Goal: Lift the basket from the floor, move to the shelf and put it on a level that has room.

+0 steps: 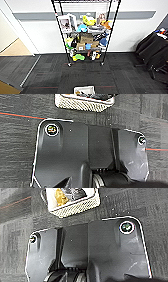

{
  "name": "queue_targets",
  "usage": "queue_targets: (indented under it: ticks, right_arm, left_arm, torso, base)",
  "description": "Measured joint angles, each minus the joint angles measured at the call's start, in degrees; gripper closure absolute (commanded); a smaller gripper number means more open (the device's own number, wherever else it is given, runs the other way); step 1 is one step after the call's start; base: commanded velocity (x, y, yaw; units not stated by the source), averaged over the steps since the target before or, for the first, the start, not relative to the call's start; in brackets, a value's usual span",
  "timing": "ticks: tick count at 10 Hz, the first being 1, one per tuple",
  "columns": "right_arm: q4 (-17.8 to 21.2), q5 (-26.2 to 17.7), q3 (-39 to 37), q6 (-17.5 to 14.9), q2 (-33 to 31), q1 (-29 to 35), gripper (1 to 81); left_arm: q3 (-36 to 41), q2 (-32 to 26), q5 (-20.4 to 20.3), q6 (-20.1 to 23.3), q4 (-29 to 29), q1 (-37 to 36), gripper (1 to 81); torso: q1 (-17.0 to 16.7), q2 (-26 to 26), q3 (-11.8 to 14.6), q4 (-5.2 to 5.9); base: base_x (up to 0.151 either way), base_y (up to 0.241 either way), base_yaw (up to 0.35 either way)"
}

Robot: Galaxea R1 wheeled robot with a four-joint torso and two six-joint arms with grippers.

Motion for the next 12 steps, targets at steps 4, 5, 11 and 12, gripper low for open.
queue_targets:
  ticks: [4,5,11,12]
  right_arm:
    - [0.0,-0.1,-0.5,0.0,0.3,-0.3,1.0]
    - [0.0,0.2,-0.6,0.0,0.4,0.2,1.0]
    - [0.0,-0.1,-0.6,0.0,0.4,-0.8,1.0]
    - [0.1,0.1,-0.6,0.0,0.4,-0.7,1.0]
  left_arm:
    - [0.0,0.0,0.1,0.0,0.0,0.1,1.0]
    - [0.0,0.0,-0.4,0.0,0.0,-0.3,1.0]
    - [-0.1,0.0,0.1,0.0,-0.1,0.2,1.0]
    - [-0.1,0.0,0.2,-0.2,-0.4,0.1,1.0]
  torso:
    - [0.0,0.0,0.0,0.0]
    - [-0.1,0.0,0.0,0.0]
    - [0.0,0.0,0.0,0.0]
    - [0.0,0.0,0.0,0.0]
  base:
    - [0.069,0.0,0.0]
    - [0.07,0.0,0.0]
    - [0.0,0.0,0.0]
    - [0.0,0.0,0.0]
